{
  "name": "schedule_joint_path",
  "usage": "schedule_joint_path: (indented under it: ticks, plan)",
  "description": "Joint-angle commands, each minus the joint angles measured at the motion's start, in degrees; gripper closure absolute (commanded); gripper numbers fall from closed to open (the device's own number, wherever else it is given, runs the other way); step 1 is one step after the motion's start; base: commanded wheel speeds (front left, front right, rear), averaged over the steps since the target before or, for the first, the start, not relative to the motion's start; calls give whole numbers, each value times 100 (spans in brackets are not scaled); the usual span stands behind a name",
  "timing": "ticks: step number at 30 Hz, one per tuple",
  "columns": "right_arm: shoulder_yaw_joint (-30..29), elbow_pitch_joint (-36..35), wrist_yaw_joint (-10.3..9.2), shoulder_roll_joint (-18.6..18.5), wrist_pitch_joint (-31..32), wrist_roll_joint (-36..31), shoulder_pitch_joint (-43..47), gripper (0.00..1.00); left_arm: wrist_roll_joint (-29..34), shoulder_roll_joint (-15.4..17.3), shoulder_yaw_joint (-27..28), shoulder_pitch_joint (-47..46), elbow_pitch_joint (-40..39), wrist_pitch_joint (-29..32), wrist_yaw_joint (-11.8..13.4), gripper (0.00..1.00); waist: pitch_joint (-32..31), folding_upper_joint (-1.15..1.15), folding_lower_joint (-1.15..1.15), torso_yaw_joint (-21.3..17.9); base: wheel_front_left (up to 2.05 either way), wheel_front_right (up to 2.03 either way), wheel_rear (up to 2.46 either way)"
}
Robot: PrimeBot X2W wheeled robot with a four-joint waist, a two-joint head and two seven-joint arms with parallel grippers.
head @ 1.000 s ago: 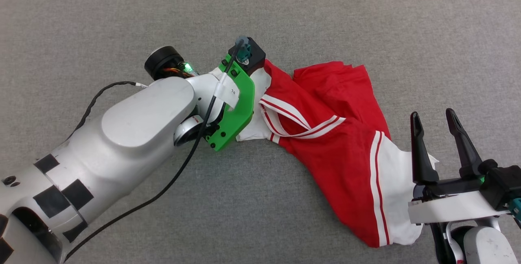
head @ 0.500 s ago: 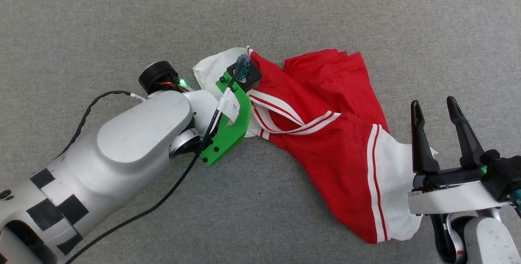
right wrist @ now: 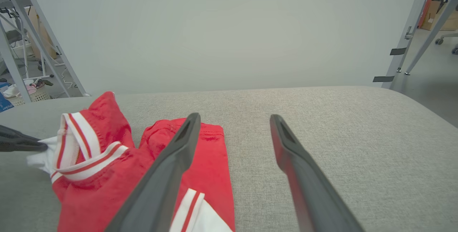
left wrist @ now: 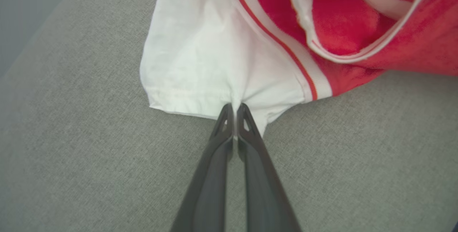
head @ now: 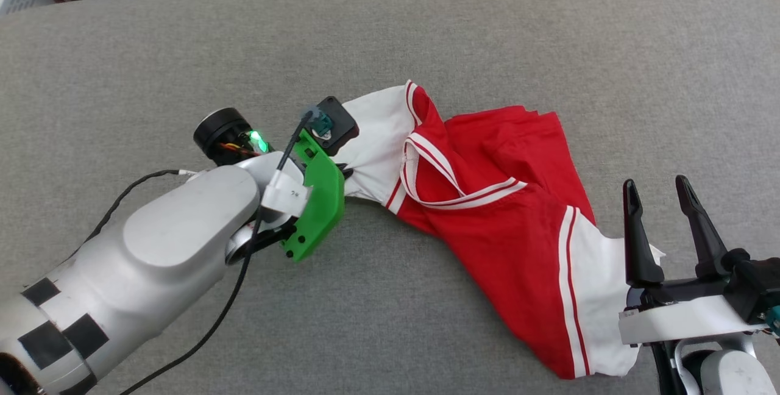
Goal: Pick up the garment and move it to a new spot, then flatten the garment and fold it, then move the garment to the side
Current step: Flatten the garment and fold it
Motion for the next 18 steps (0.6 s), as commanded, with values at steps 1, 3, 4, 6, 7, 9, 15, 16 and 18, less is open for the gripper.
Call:
schedule_joint_path:
  ticks: [1, 3, 4, 6, 7, 9, 15, 16, 18]
  plan:
    - [-22, 14, -5, -10, -27, -28, 78, 0, -99, 149, 46, 173, -19, -110, -13, 100, -398, 0, 0, 374, 0, 0, 0]
    - [-33, 23, -5, -10, -27, -35, 142, 0, -126, 305, 84, 323, -93, -257, 51, 100, -494, 0, 0, 440, 0, 0, 0]
    - [-35, 27, -5, -10, -27, -38, 177, 0, -149, 399, 104, 434, -149, -335, 114, 100, -538, 0, 0, 461, 0, 0, 0]
    - [-47, 36, -5, -10, -27, -39, 223, 0, -190, 552, 118, 641, -252, -444, 223, 100, -605, 0, 0, 491, 0, 0, 0]
    - [-55, 40, -5, -10, -27, -39, 253, 0, -227, 645, 124, 787, -328, -504, 303, 100, -638, 0, 0, 504, 0, 0, 0]
    - [-72, 38, -5, -10, -27, -36, 307, 0, -297, 805, 134, 1071, -474, -620, 475, 100, -691, 0, 0, 519, 0, 0, 0]
    - [-158, 41, -5, -10, -27, -51, 466, 0, -586, 1119, 119, 1983, -737, -854, 922, 100, -762, 0, 0, 550, 0, 0, 0]
    - [-168, 43, -5, -10, -27, -61, 478, 0, -642, 1140, 115, 2131, -754, -892, 980, 100, -760, 0, 0, 550, 0, 0, 0]
    - [-187, 42, -5, -10, -27, -75, 482, 0, -783, 1145, 117, 2380, -766, -968, 1062, 100, -750, 0, 0, 547, 0, 0, 0]
